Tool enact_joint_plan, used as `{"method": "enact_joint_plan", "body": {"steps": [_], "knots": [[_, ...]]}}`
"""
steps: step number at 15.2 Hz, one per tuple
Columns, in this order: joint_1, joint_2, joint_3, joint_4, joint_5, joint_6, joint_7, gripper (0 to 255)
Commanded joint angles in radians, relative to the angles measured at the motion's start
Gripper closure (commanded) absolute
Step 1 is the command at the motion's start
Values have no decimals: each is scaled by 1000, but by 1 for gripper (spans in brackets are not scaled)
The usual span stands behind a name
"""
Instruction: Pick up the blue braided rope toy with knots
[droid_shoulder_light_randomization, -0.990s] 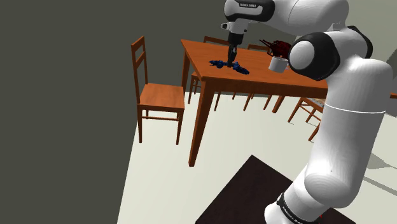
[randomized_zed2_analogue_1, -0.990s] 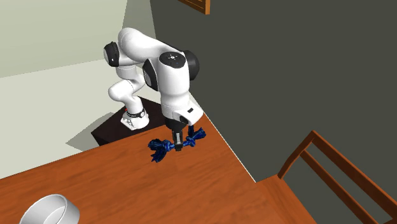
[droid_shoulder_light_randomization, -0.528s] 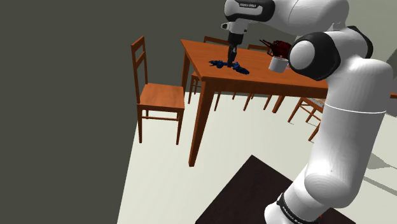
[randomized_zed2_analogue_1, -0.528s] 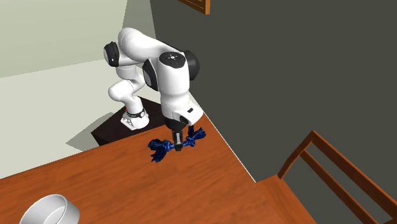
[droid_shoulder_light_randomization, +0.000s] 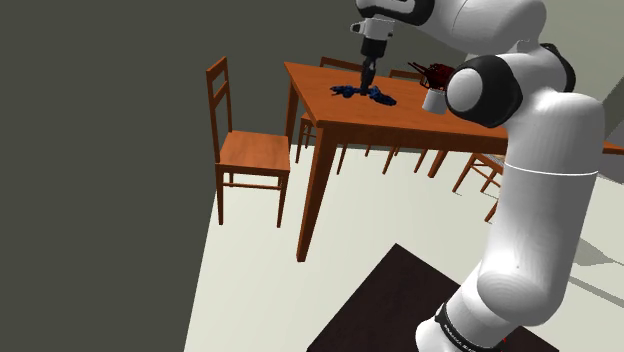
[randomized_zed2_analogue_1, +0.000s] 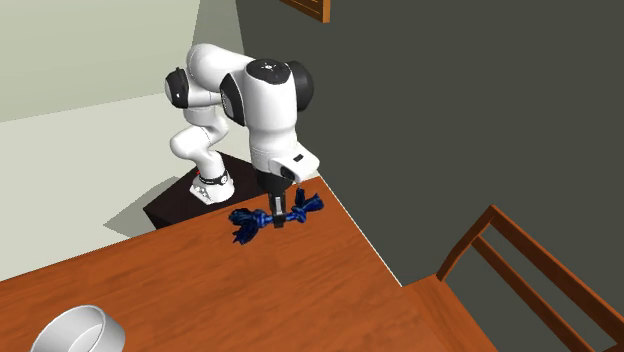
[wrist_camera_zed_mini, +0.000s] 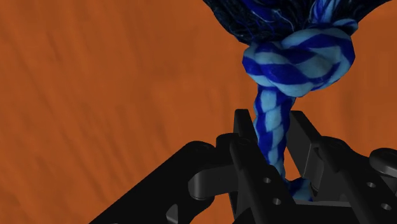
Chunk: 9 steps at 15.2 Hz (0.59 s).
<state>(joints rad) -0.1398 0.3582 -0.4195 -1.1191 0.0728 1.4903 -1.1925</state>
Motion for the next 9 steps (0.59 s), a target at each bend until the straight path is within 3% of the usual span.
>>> {"method": "enact_joint_plan", "body": {"steps": [1,7,9], "knots": [[-10,18,0,53,8,-36,-4,255],[-58,105,2,277,44,-174,-15,255],[-61,108,3,285,45,-179,-15,255]]}}
